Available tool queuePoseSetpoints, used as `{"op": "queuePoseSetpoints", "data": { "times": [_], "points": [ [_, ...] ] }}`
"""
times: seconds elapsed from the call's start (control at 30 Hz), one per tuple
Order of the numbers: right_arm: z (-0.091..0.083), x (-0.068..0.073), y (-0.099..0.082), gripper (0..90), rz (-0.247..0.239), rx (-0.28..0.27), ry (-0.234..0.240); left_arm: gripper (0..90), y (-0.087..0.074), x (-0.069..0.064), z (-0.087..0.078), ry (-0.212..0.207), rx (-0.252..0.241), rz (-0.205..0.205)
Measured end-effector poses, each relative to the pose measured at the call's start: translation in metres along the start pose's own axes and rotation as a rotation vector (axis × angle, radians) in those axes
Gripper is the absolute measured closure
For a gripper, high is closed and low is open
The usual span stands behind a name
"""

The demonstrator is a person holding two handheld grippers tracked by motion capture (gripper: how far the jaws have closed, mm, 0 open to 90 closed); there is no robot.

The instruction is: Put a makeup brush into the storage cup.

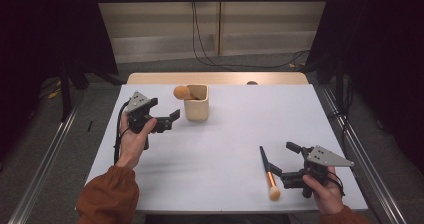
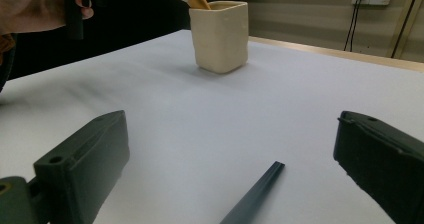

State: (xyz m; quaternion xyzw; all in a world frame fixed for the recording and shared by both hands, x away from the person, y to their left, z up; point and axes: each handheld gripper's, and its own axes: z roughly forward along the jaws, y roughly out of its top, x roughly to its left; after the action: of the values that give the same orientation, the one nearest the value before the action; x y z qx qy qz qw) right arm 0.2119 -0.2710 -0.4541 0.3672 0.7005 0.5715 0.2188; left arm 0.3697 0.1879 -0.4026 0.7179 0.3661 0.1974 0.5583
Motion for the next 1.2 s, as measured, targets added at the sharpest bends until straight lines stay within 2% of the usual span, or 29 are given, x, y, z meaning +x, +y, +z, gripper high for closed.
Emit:
{"op": "queuePoseSetpoints", "data": {
  "times": [0.17,0.2,0.53,0.7,0.8,0.83,0.9,1.07,1.2],
  "points": [
    [0.0,0.0,0.0,1.0,0.0,0.001,-0.002,3.3,-0.007,-0.001,-0.012,0.011,-0.022,0.015],
    [0.0,0.0,0.0,1.0,-0.002,0.001,-0.002,3.3,-0.008,-0.002,-0.015,0.003,-0.025,0.011],
    [0.0,-0.001,0.0,1.0,0.005,-0.002,-0.018,3.3,-0.019,-0.014,-0.034,-0.032,-0.01,0.068],
    [0.001,-0.002,0.001,1.0,0.013,-0.004,-0.026,3.2,-0.028,-0.019,-0.045,-0.042,-0.018,0.059],
    [0.001,-0.003,0.001,1.0,0.018,-0.005,-0.031,3.2,-0.032,-0.021,-0.052,-0.039,-0.056,0.052],
    [0.001,-0.003,0.001,1.0,0.022,-0.006,-0.034,3.3,-0.033,-0.02,-0.054,-0.044,-0.058,0.053],
    [0.001,-0.004,0.0,1.0,0.025,-0.006,-0.039,3.0,-0.037,-0.02,-0.057,-0.042,-0.05,0.023],
    [-0.001,-0.005,0.0,1.0,0.035,-0.013,-0.049,2.9,-0.047,-0.017,-0.066,-0.029,-0.037,0.014],
    [-0.002,-0.005,0.0,1.0,0.039,-0.017,-0.06,2.9,-0.048,-0.019,-0.074,-0.017,-0.049,-0.005]
  ]
}}
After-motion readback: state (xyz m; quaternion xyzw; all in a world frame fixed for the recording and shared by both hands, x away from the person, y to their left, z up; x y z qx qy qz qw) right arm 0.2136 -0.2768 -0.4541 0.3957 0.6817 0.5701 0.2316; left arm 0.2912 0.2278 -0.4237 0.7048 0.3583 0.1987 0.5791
